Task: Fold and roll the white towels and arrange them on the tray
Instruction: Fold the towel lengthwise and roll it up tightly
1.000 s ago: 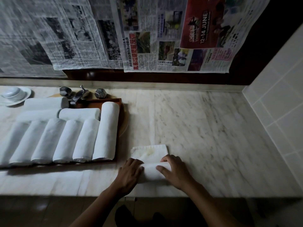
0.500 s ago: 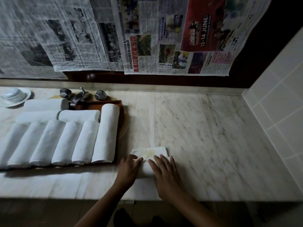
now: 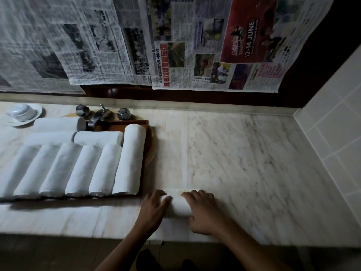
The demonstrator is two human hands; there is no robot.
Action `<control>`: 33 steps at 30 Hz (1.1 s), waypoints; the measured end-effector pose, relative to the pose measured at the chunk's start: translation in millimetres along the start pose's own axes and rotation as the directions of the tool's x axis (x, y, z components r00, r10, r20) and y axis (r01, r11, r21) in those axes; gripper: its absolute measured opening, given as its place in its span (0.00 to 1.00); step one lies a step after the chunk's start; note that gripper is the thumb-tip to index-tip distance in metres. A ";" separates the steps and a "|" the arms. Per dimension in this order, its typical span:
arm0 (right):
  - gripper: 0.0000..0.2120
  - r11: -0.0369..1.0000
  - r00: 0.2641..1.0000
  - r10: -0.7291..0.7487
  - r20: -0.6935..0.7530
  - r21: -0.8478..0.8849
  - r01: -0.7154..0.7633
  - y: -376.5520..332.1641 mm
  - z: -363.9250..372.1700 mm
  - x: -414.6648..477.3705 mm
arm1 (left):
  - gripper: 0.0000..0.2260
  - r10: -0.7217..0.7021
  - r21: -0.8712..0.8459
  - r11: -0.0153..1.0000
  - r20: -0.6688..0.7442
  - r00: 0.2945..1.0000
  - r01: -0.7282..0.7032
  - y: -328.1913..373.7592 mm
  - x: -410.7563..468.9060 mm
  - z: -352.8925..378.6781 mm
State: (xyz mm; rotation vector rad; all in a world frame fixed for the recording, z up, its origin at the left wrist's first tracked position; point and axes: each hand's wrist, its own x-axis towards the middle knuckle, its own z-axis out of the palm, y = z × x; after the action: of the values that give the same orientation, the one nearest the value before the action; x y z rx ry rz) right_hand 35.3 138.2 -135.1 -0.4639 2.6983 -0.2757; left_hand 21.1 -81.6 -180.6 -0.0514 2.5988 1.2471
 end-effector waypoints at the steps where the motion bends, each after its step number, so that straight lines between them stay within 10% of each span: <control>1: 0.36 1.000 1.000 0.002 0.005 0.000 -0.002 0.0 -0.9 -1.1 | 0.21 -0.008 0.006 1.000 0.003 1.000 0.008 0.8 2.1 0.1; 9: 0.41 0.999 0.967 0.018 -0.252 -0.022 -0.024 -27.0 28.7 -21.8 | 0.14 -0.114 0.028 0.993 0.026 0.993 0.113 14.5 16.6 -4.3; 24: 0.49 0.984 1.000 0.025 -0.006 -0.177 -0.025 2.6 -10.3 24.4 | 0.27 -0.207 -0.206 0.955 0.056 0.977 0.214 22.3 2.3 -11.7; 33: 0.46 0.985 0.991 0.040 0.131 0.159 -0.061 8.4 -21.5 26.0 | 0.23 -0.363 -0.721 0.580 0.188 0.913 0.379 45.7 -9.2 -3.4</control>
State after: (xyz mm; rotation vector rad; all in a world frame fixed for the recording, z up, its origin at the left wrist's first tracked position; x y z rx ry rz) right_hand 1.6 139.5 -126.7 -0.3513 2.5345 -0.4330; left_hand 22.8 -56.1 -141.5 -0.6990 1.7134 2.0034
